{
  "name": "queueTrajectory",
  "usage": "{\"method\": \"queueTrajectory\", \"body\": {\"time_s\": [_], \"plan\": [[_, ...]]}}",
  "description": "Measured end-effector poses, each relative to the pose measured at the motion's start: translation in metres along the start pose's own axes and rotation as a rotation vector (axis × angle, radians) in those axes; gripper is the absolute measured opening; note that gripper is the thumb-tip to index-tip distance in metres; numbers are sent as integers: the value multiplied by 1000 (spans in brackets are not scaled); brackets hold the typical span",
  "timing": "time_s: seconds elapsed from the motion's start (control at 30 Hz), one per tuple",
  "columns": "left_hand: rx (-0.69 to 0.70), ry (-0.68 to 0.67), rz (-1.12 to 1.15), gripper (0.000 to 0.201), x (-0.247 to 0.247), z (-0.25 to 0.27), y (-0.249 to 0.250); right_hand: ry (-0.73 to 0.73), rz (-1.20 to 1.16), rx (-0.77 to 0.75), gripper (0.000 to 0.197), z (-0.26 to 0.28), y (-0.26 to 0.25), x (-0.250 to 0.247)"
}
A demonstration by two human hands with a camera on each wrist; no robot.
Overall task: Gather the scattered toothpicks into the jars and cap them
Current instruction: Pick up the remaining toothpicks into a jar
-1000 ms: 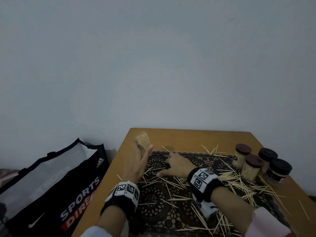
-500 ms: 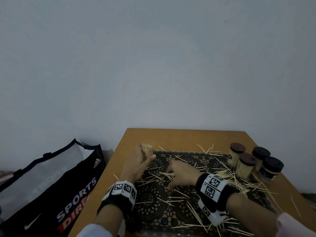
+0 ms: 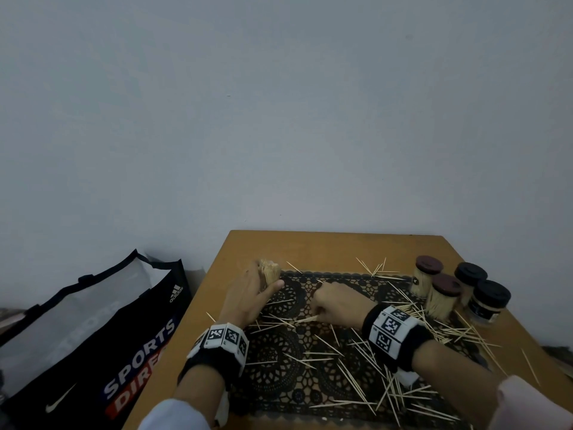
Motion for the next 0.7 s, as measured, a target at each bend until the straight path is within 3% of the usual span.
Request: {"method": "queueTrajectory", "body": {"time_s": [0.23, 0.43, 0.7], "plan": [[-6, -37, 35, 52, 2, 1, 3, 9, 94, 1, 15, -1, 3, 5], [29, -81, 105, 56, 8, -3, 0, 152, -206, 95, 12, -1, 18, -13], [101, -92, -42, 47, 14, -7, -2, 264, -610, 220, 6, -6, 30, -30]]}}
Point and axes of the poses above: each hand's wrist, its own z-axis away from the middle knuckle, its own x-axis out of the palm, y = z × x, the point moved 6 cm from there along -z, towards the middle knuckle, and after that the axes turned 5 degrees about -z, right-handed, at the moved point
